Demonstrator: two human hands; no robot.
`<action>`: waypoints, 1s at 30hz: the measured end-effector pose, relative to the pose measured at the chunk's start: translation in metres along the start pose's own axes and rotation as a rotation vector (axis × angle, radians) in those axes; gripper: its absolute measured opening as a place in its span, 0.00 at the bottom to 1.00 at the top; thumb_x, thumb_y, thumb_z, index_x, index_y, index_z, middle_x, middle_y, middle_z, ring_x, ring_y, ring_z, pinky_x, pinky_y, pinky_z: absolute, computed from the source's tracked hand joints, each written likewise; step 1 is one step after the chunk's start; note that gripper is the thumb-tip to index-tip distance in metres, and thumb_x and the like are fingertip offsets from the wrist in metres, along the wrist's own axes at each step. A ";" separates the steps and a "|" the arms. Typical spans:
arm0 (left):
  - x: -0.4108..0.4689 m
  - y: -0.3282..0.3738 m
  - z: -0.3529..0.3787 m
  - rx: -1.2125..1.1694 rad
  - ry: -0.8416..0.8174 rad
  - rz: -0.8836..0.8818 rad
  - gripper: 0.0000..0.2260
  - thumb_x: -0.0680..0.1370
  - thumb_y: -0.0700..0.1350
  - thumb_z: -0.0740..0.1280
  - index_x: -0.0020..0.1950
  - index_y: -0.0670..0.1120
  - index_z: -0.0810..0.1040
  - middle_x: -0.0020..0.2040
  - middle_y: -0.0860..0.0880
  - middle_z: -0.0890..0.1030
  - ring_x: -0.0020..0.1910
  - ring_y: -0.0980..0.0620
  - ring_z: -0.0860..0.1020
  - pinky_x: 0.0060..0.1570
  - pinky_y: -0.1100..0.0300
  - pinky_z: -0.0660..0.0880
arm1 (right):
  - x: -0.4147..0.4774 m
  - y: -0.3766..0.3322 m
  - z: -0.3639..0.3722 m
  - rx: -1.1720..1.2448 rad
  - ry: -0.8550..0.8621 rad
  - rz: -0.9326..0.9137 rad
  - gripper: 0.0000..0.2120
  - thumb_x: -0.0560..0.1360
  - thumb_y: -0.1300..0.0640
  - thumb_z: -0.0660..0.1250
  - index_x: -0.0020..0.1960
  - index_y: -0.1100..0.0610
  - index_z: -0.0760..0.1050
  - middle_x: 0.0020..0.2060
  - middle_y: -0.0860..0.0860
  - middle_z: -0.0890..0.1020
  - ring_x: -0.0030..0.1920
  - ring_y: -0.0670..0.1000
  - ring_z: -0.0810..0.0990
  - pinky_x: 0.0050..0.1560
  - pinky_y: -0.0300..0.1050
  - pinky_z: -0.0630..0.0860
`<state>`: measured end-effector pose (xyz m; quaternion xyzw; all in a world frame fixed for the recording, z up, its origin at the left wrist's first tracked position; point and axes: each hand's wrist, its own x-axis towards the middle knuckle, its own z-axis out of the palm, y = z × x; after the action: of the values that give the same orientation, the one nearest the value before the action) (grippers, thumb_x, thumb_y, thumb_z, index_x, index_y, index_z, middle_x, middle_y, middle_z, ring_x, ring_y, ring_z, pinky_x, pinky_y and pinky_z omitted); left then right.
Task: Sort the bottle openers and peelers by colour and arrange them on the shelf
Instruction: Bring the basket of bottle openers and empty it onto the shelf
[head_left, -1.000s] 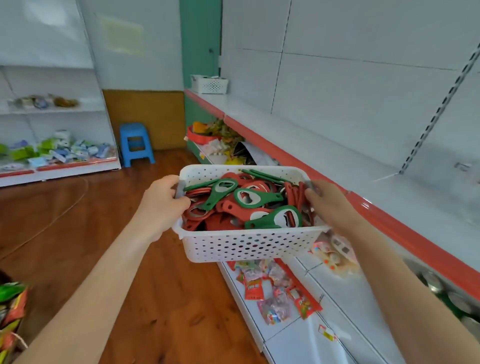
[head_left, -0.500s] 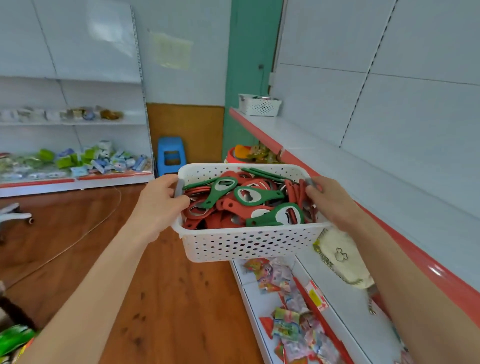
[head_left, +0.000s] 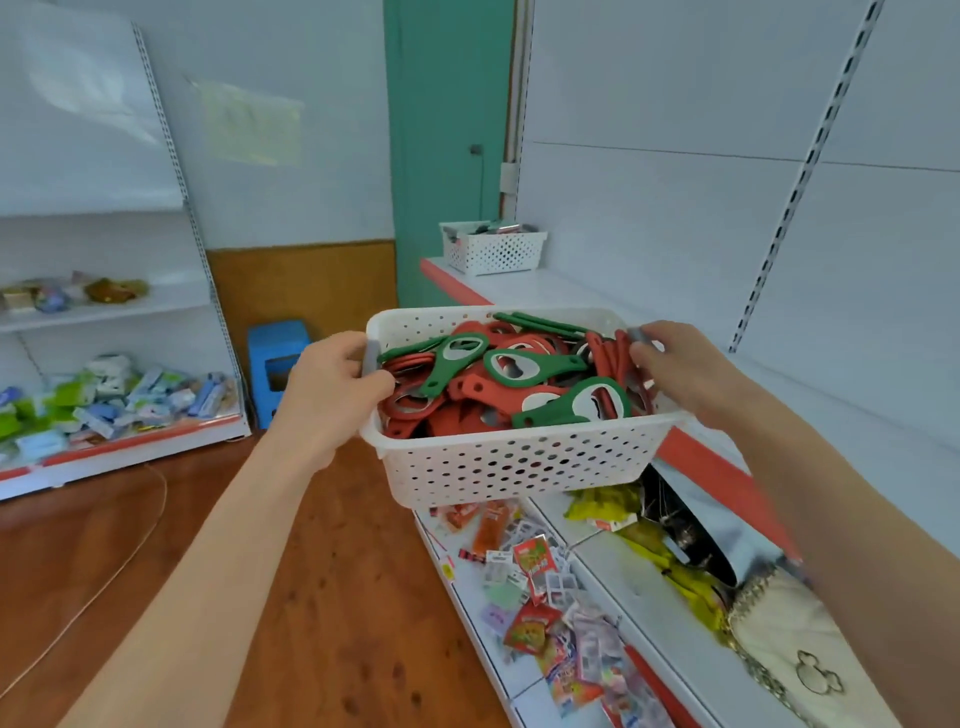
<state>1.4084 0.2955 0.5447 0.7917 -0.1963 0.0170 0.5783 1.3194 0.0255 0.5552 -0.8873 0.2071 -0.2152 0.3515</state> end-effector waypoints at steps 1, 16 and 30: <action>0.023 -0.002 0.006 -0.006 0.001 0.012 0.16 0.71 0.32 0.64 0.39 0.55 0.74 0.41 0.44 0.81 0.39 0.45 0.79 0.39 0.52 0.76 | 0.022 0.002 0.002 0.004 0.014 0.008 0.12 0.78 0.64 0.55 0.56 0.67 0.73 0.37 0.55 0.78 0.41 0.54 0.75 0.44 0.46 0.72; 0.299 -0.022 0.094 -0.101 -0.126 0.043 0.12 0.73 0.32 0.64 0.42 0.50 0.74 0.38 0.47 0.79 0.33 0.50 0.77 0.26 0.61 0.73 | 0.283 0.029 0.017 -0.039 0.113 0.095 0.13 0.79 0.62 0.57 0.56 0.69 0.73 0.43 0.60 0.77 0.43 0.57 0.75 0.46 0.49 0.73; 0.504 -0.057 0.184 -0.149 -0.397 0.060 0.17 0.73 0.31 0.62 0.53 0.51 0.76 0.43 0.47 0.81 0.39 0.50 0.79 0.32 0.60 0.77 | 0.441 0.086 0.045 -0.092 0.321 0.276 0.14 0.79 0.54 0.60 0.55 0.63 0.74 0.48 0.57 0.78 0.47 0.58 0.78 0.48 0.50 0.75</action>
<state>1.8552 -0.0063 0.5598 0.7282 -0.3307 -0.1368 0.5846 1.6864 -0.2368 0.5681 -0.8200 0.3895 -0.2937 0.2995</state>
